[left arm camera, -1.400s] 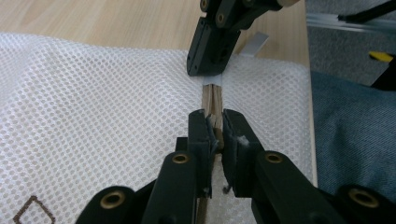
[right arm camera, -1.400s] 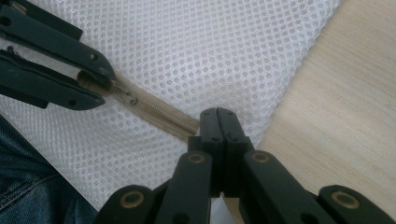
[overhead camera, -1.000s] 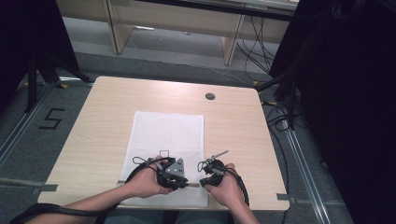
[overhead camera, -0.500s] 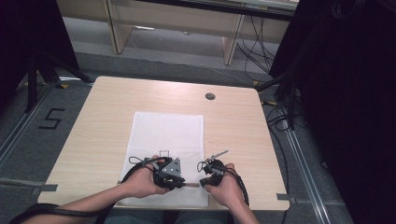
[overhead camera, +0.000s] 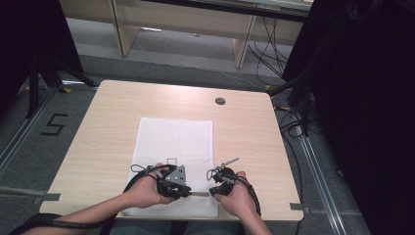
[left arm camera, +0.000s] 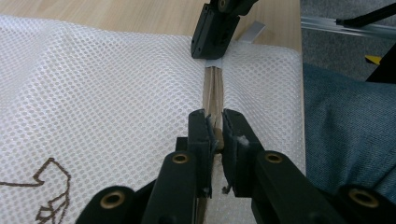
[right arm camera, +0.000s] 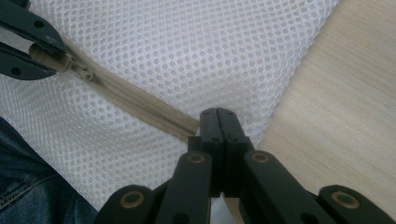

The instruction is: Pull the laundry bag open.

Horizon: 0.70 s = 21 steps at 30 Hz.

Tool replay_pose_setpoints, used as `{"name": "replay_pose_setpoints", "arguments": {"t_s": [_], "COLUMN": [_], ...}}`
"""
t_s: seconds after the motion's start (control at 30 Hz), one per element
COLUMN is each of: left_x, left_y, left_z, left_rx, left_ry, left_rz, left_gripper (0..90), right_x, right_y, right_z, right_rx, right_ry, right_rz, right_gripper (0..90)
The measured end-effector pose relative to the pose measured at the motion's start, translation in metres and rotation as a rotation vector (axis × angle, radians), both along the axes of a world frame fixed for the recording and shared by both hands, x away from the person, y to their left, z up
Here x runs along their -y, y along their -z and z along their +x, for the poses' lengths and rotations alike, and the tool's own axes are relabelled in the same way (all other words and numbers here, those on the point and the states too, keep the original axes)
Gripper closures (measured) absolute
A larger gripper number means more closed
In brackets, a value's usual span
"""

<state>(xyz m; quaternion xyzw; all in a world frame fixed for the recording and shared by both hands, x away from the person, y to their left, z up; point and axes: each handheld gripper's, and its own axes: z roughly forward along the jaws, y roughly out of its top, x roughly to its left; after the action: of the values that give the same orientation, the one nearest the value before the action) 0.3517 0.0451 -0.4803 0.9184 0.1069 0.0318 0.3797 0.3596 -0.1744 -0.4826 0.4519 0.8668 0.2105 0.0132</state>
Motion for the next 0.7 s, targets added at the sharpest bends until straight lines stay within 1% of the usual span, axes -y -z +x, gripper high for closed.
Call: {"name": "replay_pose_setpoints", "arguments": {"t_s": [0.07,0.23,0.27,0.3,0.33,0.37,0.4,0.47,0.5,0.53,0.6,0.63,0.67,0.7], "left_x": [-0.0002,0.0000,-0.0012,-0.0020,-0.0020,-0.0039,-0.0043,-0.0052,-0.0049,-0.0046,-0.0047,-0.0052,-0.0050,-0.0053], "left_y": [0.0000,0.0002,-0.0003,-0.0004,-0.0004,-0.0002,0.0000,-0.0002,0.0002,0.0001,0.0000,-0.0004,0.0004,0.0009], "left_z": [-0.0002,-0.0011,-0.0006,-0.0008,-0.0008,-0.0011,-0.0015,-0.0009,-0.0020,-0.0023,-0.0023,-0.0011,-0.0017,-0.0016], "left_rx": [0.005,0.003,0.007,0.011,0.011,0.003,-0.001,0.019,0.007,0.006,0.004,0.012,0.003,0.003], "left_ry": [0.004,0.002,0.008,0.003,0.003,0.002,-0.001,0.010,-0.002,-0.001,-0.002,0.003,-0.002,-0.001], "left_rz": [0.006,-0.003,0.001,0.005,0.005,0.001,0.006,0.003,0.006,0.000,-0.001,0.004,-0.003,0.002], "left_gripper": [81.9,81.9,81.9,81.9,81.9,81.9,81.9,81.9,81.9,81.9,81.9,81.9,81.9,81.9], "right_x": [-0.0002,-0.0005,-0.0006,-0.0008,-0.0015,-0.0011,-0.0010,-0.0009,-0.0005,-0.0013,-0.0012,-0.0012,-0.0014,-0.0015], "right_y": [0.0000,-0.0002,-0.0005,-0.0004,-0.0011,-0.0006,-0.0006,-0.0005,-0.0003,-0.0006,-0.0006,-0.0006,-0.0007,-0.0008], "right_z": [-0.0002,-0.0006,-0.0007,-0.0006,-0.0014,-0.0008,-0.0006,-0.0006,-0.0002,-0.0011,-0.0009,-0.0009,-0.0006,-0.0005], "right_rx": [0.001,-0.001,-0.002,-0.001,-0.015,-0.004,-0.006,-0.006,-0.001,-0.007,-0.004,-0.004,-0.006,-0.006], "right_ry": [0.002,0.005,0.007,0.004,0.015,0.004,0.003,0.006,-0.004,0.011,0.007,0.007,0.007,0.007], "right_rz": [0.000,0.000,-0.003,-0.005,-0.009,-0.008,-0.008,-0.006,-0.006,-0.005,-0.008,-0.008,-0.011,-0.013], "right_gripper": [90.0,90.0,90.0,90.0,90.0,90.0,90.0,90.0,90.0,90.0,90.0,90.0,90.0,90.0]}}
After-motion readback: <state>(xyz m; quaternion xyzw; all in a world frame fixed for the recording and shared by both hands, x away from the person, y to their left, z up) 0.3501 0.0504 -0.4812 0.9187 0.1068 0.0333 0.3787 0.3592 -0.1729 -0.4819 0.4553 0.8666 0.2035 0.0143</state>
